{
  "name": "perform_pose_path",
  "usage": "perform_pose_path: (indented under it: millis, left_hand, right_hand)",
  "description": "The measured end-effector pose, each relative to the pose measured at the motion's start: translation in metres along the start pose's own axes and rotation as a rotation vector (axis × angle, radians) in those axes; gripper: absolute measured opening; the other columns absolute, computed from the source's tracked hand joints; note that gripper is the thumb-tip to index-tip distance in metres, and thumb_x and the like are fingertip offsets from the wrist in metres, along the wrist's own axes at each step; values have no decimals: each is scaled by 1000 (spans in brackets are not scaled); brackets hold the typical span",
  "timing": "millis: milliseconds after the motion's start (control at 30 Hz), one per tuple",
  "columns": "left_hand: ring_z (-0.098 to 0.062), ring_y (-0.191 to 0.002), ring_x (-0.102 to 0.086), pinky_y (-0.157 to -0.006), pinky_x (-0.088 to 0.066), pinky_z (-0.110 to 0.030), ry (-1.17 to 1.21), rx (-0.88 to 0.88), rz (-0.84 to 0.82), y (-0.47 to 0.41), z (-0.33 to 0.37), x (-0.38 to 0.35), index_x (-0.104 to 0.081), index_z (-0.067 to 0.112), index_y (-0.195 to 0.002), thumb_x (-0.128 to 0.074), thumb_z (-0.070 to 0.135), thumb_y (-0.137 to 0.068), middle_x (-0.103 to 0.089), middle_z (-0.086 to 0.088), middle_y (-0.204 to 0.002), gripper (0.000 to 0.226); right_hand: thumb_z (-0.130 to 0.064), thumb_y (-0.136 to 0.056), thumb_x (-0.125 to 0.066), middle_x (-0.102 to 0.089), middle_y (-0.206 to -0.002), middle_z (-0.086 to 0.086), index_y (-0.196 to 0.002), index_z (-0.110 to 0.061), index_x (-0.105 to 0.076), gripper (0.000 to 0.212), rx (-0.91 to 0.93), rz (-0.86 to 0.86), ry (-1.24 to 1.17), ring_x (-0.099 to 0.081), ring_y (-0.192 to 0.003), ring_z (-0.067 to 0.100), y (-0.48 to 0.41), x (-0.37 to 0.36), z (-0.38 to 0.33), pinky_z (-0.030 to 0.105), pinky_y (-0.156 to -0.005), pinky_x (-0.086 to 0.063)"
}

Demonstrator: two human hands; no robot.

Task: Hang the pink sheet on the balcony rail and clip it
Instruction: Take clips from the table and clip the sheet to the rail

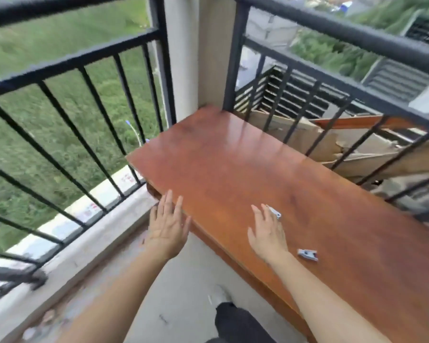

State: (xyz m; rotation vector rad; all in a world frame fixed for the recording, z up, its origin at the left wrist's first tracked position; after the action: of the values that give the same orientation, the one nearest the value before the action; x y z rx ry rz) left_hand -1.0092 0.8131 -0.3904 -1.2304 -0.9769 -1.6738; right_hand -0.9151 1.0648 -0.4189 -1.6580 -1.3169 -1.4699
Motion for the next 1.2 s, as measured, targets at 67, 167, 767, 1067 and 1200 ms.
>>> perform_pose_path:
  millis: [67,167,767,1067,1200]
  left_hand:
    - [-29,-149,-11,-117,-19,-47,29,-56,-74,-12,36,-31,-24,17,-153,-27,50,-99,-8,-11,-162,64]
    - [-27,-150,-2,-120,-11,-42,52,-108,-168,-23,73,-75,-15,18,-155,-29,46,-101,2,-8,-163,62]
    - [-20,-149,-6,-118,-13,-41,223,68,-564,-23,65,-172,-19,19,-153,-35,35,-101,-8,-3,-163,56]
    - [-17,-118,-52,-98,-44,-34,783,680,-215,6,-31,-90,-46,22,-137,-47,45,-97,-57,2,-125,46]
    - [-13,-92,-57,-74,-43,-25,1060,782,-83,55,-63,-57,-64,22,-106,-44,47,-99,-65,2,-101,32]
  right_hand:
    - [-29,-95,-52,-29,-156,7,-152,-19,-31,62,-117,-37,-52,-36,-140,28,0,-12,40,41,-109,-38]
    - [-20,-98,-48,-37,-149,6,-149,-18,-34,54,-278,-77,-187,-47,-131,28,-9,-36,77,40,-100,-42]
    - [-16,-92,-64,-68,-116,-4,-106,-22,-72,17,-147,-171,-494,-66,-101,12,-83,-99,76,34,-97,-50]
    - [-16,-92,-69,-73,-81,-1,-103,-12,-70,12,-268,-624,-1221,-66,-62,4,-78,-87,-85,13,-53,-48]
    - [-11,-93,-65,-69,-80,-2,-93,-15,-69,5,-164,-848,-1217,-64,-63,3,-42,-87,-152,12,-54,-45]
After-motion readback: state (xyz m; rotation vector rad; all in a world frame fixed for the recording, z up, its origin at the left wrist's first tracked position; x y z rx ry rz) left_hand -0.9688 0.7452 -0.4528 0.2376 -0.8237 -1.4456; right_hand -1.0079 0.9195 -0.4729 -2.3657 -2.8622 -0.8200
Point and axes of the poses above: each hand's wrist, its own y-axis away from the middle knuckle, its own x-axis out of the back of the hand, z = x × y, the point moved 3 cm from there along -y, towards the middle knuckle
